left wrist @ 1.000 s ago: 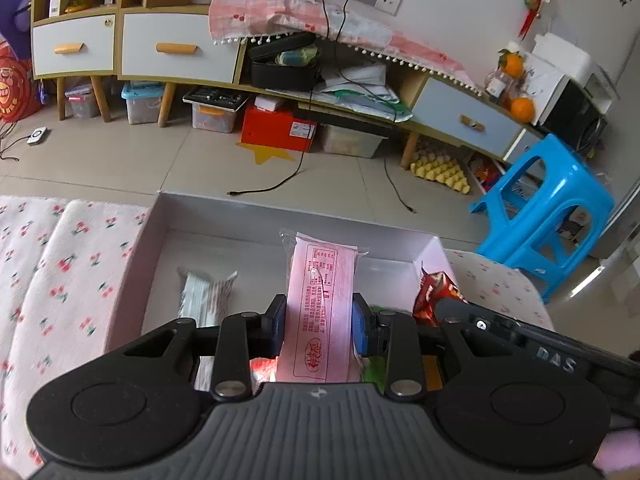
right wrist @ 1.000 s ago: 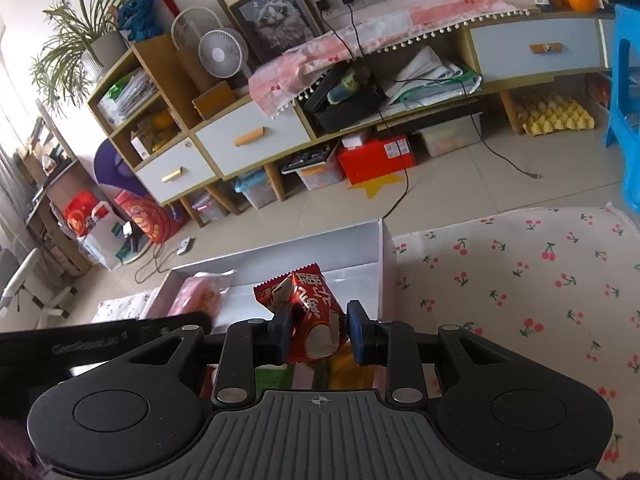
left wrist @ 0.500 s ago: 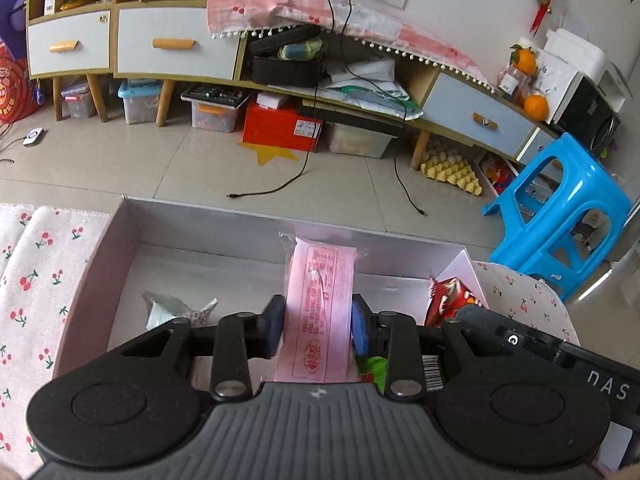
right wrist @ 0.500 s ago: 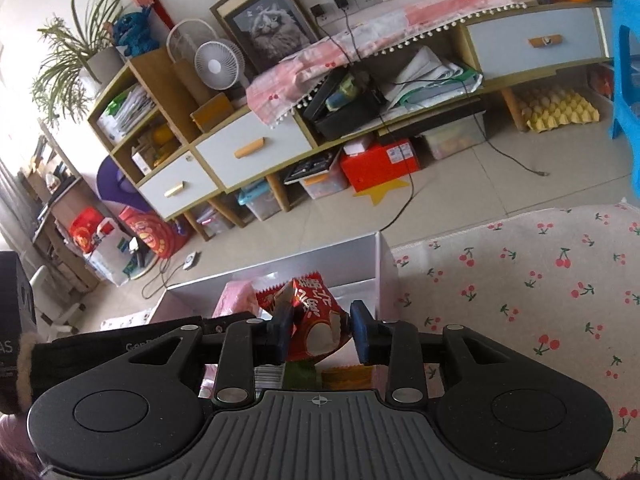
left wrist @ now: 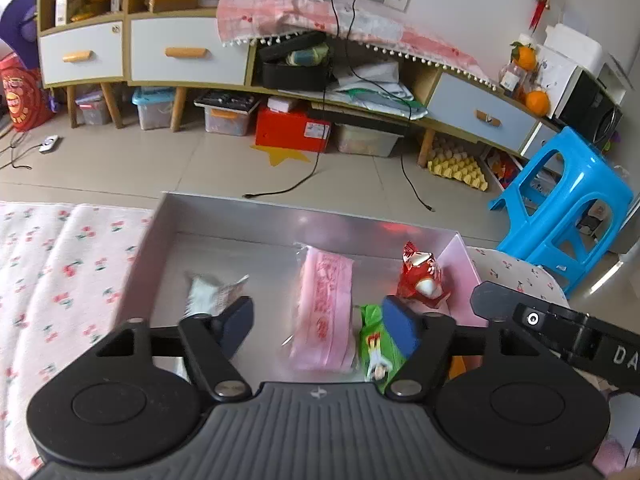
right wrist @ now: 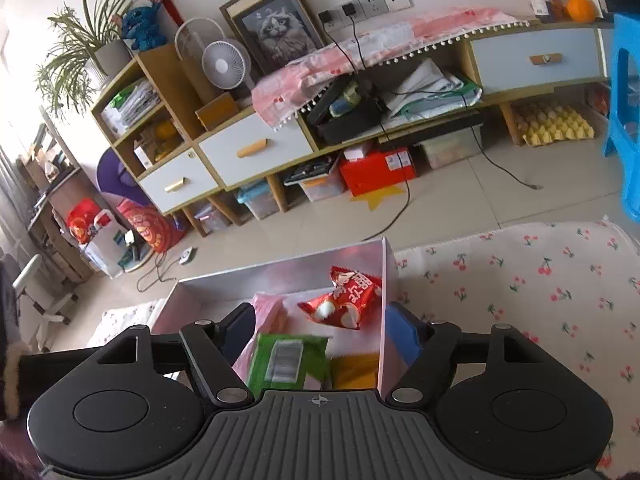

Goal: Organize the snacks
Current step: 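Carry both packets into the pink box and open both tools to release them, then withdraw both open tools from the box back over the remaining snacks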

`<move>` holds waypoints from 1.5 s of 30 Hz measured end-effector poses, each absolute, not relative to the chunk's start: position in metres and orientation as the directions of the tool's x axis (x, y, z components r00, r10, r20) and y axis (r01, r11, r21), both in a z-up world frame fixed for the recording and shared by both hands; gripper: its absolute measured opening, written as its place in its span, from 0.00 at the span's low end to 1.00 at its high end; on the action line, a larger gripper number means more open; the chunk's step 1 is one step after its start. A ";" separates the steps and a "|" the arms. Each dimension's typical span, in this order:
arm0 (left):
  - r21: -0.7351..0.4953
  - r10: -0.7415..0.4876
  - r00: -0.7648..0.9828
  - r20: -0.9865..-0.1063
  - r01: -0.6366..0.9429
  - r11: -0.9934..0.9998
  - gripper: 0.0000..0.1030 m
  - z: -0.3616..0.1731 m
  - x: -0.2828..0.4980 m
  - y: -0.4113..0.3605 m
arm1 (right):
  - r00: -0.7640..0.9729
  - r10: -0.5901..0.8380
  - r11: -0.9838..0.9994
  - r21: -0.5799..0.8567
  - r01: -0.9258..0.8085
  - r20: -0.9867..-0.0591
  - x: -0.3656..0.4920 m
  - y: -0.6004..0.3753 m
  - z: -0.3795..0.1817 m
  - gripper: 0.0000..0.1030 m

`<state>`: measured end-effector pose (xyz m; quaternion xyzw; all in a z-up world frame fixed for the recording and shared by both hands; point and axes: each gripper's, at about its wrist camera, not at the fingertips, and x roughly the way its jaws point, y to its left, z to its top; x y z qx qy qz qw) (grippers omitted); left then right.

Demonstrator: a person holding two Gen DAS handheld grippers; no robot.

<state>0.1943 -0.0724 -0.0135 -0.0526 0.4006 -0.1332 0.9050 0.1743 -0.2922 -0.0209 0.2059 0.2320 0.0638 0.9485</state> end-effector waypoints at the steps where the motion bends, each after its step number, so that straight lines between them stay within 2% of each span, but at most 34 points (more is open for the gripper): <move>1: -0.199 -0.281 0.646 -0.710 0.199 0.960 0.72 -0.011 0.190 -0.070 | 0.882 0.217 0.906 0.422 -0.023 -0.419 0.171 -0.292 -0.019 0.76; 8: -0.199 -0.264 0.654 -0.709 0.174 0.964 0.87 0.000 0.154 -0.047 | 0.863 0.192 0.908 0.418 0.024 -0.467 0.137 -0.280 -0.002 0.90; 11: -0.183 -0.230 0.663 -0.712 0.140 0.973 0.94 0.005 0.138 -0.035 | 0.851 0.167 0.923 0.382 0.043 -0.498 0.120 -0.268 0.001 0.92; 18: -0.115 -0.147 0.650 -0.746 0.093 0.989 0.99 0.013 0.111 -0.013 | 0.815 0.126 0.964 0.264 0.034 -0.565 0.084 -0.226 0.000 0.93; 28: -0.057 -0.108 0.642 -0.759 0.100 0.993 0.99 -0.004 0.081 0.008 | 0.799 0.135 0.970 0.241 0.013 -0.586 0.058 -0.185 -0.018 0.96; 39: 0.053 -0.155 0.692 -0.705 0.270 0.961 0.99 -0.030 0.070 0.013 | 0.796 0.099 0.976 0.214 0.039 -0.598 0.066 -0.180 -0.043 0.96; 41: 0.035 -0.174 0.683 -0.709 0.281 0.959 0.97 -0.033 0.069 0.018 | 0.794 0.098 0.970 0.235 0.058 -0.600 0.068 -0.182 -0.047 0.96; 45: -0.013 -0.237 0.667 -0.706 0.322 0.947 0.87 -0.039 0.065 0.025 | 0.793 0.088 0.962 0.258 0.090 -0.603 0.073 -0.183 -0.053 0.96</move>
